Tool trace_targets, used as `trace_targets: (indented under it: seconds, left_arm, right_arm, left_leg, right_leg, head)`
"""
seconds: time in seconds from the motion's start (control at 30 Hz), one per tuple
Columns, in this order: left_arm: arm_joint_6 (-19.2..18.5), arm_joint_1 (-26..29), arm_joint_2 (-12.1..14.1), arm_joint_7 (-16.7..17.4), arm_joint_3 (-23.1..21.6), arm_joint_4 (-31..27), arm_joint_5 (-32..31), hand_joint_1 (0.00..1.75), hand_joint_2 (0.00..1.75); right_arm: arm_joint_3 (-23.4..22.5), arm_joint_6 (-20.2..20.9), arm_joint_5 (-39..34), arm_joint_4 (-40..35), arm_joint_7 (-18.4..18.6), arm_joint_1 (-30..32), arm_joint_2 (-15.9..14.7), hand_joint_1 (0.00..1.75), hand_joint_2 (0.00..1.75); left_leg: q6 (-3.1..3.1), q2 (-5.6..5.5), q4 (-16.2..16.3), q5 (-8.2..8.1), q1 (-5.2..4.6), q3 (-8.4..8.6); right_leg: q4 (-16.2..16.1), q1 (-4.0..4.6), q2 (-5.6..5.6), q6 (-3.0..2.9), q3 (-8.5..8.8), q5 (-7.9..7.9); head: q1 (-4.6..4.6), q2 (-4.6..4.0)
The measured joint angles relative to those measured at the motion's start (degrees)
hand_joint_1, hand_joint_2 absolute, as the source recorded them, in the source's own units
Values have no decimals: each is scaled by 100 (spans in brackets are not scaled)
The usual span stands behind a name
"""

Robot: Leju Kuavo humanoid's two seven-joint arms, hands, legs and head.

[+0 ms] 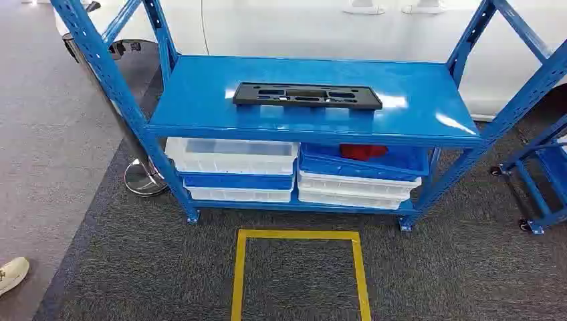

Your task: Take the parts from the cabinet and place them on the table.

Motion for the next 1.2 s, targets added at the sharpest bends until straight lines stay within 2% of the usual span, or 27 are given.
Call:
trace_targets:
  seconds: [0.5,0.53,0.57,0.63,0.67,0.83,0.97,1.2]
  left_arm:
    - [-83,-401,-48,-785,2457,179,-1611,0,175]
    - [-92,-431,-54,-833,2621,201,-1709,0,0]
    - [-96,-465,-59,-899,2785,236,-1823,0,0]
    - [-109,-515,-68,-1021,3095,271,-2011,0,0]
    - [-116,-546,-81,-1086,3252,290,-2108,0,0]
    - [-144,-675,-103,-1318,3855,376,-2507,0,0]
    - [-160,-740,-109,-1428,4146,415,-2736,0,0]
    - [-162,-807,-138,-1552,4467,461,-3010,0,0]
  right_arm:
    - [-669,-107,1098,304,-125,-354,85,0,175]
    - [-715,-116,1164,321,-138,-378,94,0,175]
    - [-770,-125,1242,359,-162,-411,109,0,0]
    - [-870,-127,1365,405,-245,-460,131,0,0]
    - [-922,-118,1425,420,-308,-495,144,0,175]
    - [-997,59,1522,300,-869,-703,223,0,175]
    - [-888,232,1338,-248,-1257,-858,230,0,175]
    - [-619,492,984,-1362,-1655,-1146,229,0,175]
  left_leg:
    - [0,-2,1,1,0,-1]
    - [0,-2,1,1,0,-1]
    - [0,-2,0,1,0,-1]
    - [0,-2,0,1,0,-1]
    - [0,-2,0,1,0,-2]
    - [2,-3,0,3,0,-2]
    - [4,-5,1,6,0,-1]
    - [3,-8,3,11,-1,-2]
  right_leg:
    - [1,0,-1,0,0,0]
    - [2,0,-1,0,-1,0]
    - [2,0,-1,0,0,0]
    - [2,0,-1,0,0,0]
    - [2,0,-2,0,1,0]
    - [4,0,-3,0,3,1]
    - [4,0,-5,1,5,2]
    - [5,0,-10,3,5,4]
  head:
    - [0,0]
    - [0,0]
    - [-2,0]
    - [0,0]
    - [0,0]
    - [0,0]
    - [0,0]
    - [0,0]
